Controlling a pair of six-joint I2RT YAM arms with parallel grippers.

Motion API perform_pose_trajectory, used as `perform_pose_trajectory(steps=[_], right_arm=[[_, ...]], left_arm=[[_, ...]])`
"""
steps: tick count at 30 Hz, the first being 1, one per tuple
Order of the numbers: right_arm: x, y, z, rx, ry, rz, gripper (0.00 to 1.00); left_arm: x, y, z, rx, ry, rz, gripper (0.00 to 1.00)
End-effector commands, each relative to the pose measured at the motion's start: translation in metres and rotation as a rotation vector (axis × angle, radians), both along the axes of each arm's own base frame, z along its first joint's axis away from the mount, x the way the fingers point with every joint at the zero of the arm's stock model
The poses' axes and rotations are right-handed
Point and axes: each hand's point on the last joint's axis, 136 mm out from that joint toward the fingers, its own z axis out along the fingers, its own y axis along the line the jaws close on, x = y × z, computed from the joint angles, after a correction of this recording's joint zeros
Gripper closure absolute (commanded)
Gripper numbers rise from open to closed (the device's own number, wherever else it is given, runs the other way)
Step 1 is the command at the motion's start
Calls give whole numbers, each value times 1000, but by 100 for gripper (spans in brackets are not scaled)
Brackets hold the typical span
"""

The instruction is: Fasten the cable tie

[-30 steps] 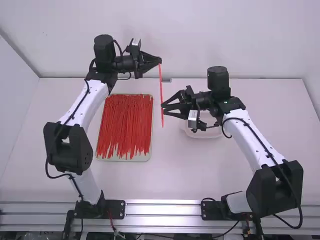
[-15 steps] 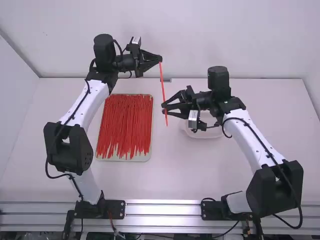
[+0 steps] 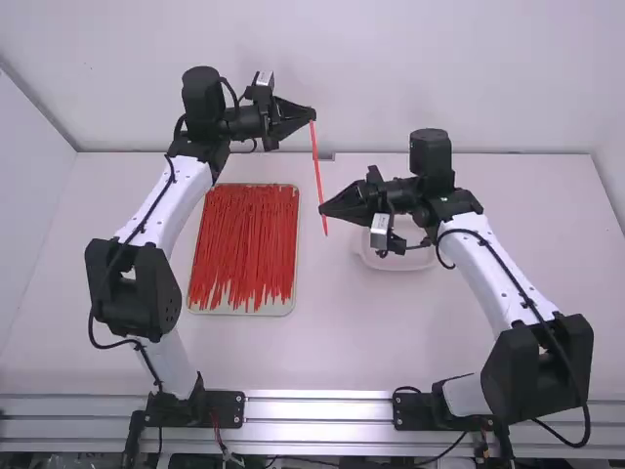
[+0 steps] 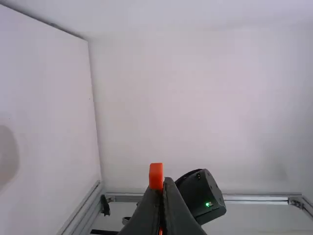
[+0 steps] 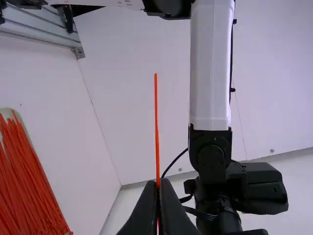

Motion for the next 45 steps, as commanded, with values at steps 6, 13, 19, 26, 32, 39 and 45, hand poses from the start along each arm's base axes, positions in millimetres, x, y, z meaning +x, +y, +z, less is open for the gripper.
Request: perform_pose_trajectory(steps=[6, 13, 19, 26, 32, 39, 45], right_arm=[[-1, 0, 7, 8, -2, 13, 100], [0, 0, 7, -1, 36, 12, 100], [0, 0, 7, -38, 184, 11, 100], [1, 0, 6, -93, 391, 0, 100], [7, 2, 2, -153, 597, -46, 100], [16, 4, -3, -183, 682, -106, 100], [14, 2, -7, -198, 733, -107, 100]], left_arm=[[-3, 0, 12, 18, -101, -9, 98], [-4, 0, 13, 58, -238, -13, 98], [-2, 3, 13, 127, -464, -10, 98], [-10, -1, 13, 212, -830, -60, 98], [-14, -3, 7, 268, -1016, -88, 98], [-22, -16, -11, 314, -1108, -142, 98], [-25, -22, -13, 328, -1180, -158, 98]])
